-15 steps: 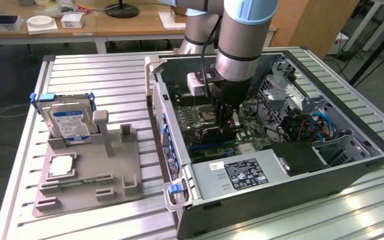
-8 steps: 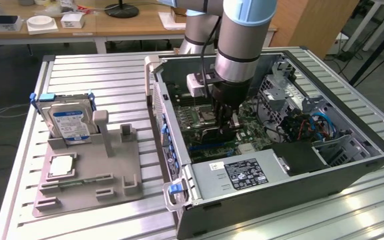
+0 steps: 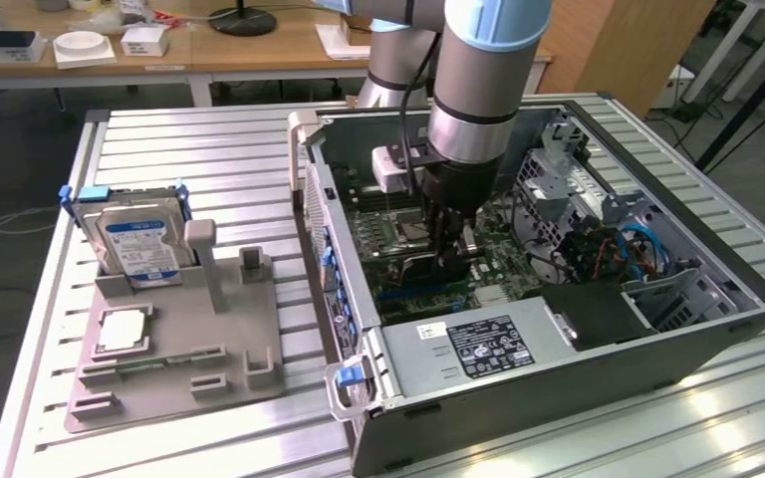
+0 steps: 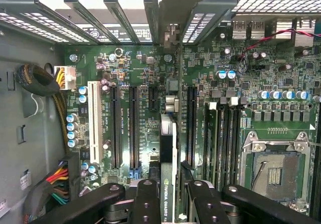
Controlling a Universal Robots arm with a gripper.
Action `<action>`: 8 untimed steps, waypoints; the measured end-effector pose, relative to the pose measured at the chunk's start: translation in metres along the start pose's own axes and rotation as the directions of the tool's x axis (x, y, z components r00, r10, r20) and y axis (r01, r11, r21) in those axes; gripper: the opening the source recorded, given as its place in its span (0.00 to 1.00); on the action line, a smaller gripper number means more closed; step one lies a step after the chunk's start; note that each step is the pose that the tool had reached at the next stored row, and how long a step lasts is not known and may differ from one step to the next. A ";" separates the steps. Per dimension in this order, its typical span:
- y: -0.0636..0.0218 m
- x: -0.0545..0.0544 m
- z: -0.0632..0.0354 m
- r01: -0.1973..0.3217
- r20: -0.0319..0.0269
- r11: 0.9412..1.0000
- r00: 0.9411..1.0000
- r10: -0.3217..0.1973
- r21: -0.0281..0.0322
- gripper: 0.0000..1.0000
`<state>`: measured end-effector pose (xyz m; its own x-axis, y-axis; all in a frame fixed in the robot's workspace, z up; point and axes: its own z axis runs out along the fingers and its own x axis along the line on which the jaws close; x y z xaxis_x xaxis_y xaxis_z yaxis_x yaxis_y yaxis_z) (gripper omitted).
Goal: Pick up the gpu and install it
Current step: 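Insert the gpu into the slot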
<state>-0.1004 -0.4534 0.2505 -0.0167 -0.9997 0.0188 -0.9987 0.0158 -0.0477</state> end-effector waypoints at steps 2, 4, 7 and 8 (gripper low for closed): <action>0.0000 0.000 0.0000 0.000 0.000 1.000 1.000 0.000 0.000 0.26; 0.0000 0.000 -0.0002 0.000 0.000 1.000 1.000 0.000 0.000 0.26; 0.0000 0.000 -0.0004 0.000 -0.001 1.000 1.000 0.000 0.000 0.26; 0.0000 0.000 -0.0004 0.000 -0.001 1.000 1.000 0.000 0.000 0.26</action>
<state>-0.1004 -0.4538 0.2509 -0.0172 -0.9996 0.0201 -0.9987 0.0162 -0.0477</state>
